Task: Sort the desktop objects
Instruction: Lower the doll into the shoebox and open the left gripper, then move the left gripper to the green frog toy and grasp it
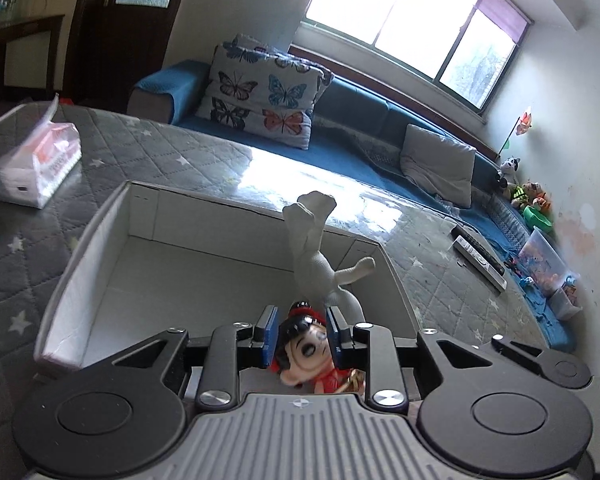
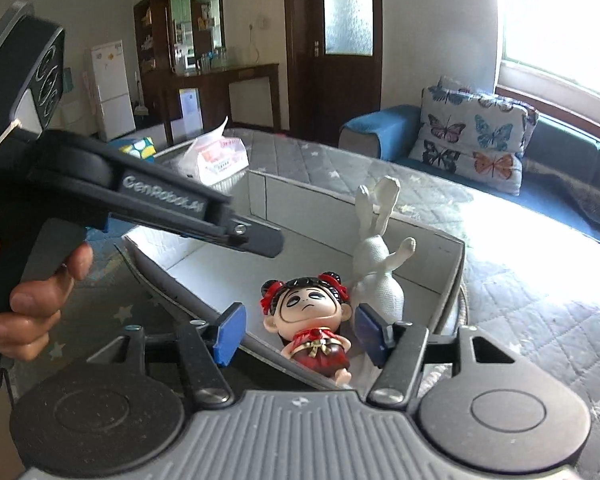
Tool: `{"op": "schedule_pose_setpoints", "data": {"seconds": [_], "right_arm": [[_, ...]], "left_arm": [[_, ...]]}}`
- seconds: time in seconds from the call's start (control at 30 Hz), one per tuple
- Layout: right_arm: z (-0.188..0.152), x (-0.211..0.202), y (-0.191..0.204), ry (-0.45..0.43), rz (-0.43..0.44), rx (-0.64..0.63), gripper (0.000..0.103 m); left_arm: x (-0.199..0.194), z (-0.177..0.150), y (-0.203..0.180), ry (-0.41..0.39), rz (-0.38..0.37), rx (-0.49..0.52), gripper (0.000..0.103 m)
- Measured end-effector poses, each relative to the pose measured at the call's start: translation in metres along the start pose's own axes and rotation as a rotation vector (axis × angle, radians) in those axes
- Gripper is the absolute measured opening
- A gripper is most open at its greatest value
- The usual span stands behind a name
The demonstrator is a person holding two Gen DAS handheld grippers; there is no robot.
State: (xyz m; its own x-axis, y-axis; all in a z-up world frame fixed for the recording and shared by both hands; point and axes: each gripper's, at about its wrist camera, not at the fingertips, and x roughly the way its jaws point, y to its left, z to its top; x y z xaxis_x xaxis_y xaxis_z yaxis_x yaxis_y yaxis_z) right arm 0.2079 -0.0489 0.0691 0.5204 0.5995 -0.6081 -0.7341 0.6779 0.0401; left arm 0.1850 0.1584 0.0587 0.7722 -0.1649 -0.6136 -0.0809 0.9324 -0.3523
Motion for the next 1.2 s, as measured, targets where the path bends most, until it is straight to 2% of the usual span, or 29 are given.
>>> {"op": "schedule_pose_setpoints", "data": {"seconds": [0.3,0.5,0.87,1.2], "right_arm": [[-0.023,-0.037,0.018,-0.056,0.022,-0.002,0.062],[-0.042,-0.048,0.038,-0.042,0.066,-0.022,0.062],[-0.066,-0.025,0.054,0.022,0.115,0.012,0.061],[-0.069,-0.005,0.051,0.055,0.124,0.058,0.058]], "left_arm": [[-0.035,-0.033,0.001,-0.015,0.037,0.037,0.029],[-0.043,-0.060,0.004,0.020,0.045,0.050,0.029],[-0.038,-0.090,0.018,0.099,0.003,-0.029,0.029],[-0.036,-0.092,0.023,0.097,-0.026,-0.071,0.032]]}}
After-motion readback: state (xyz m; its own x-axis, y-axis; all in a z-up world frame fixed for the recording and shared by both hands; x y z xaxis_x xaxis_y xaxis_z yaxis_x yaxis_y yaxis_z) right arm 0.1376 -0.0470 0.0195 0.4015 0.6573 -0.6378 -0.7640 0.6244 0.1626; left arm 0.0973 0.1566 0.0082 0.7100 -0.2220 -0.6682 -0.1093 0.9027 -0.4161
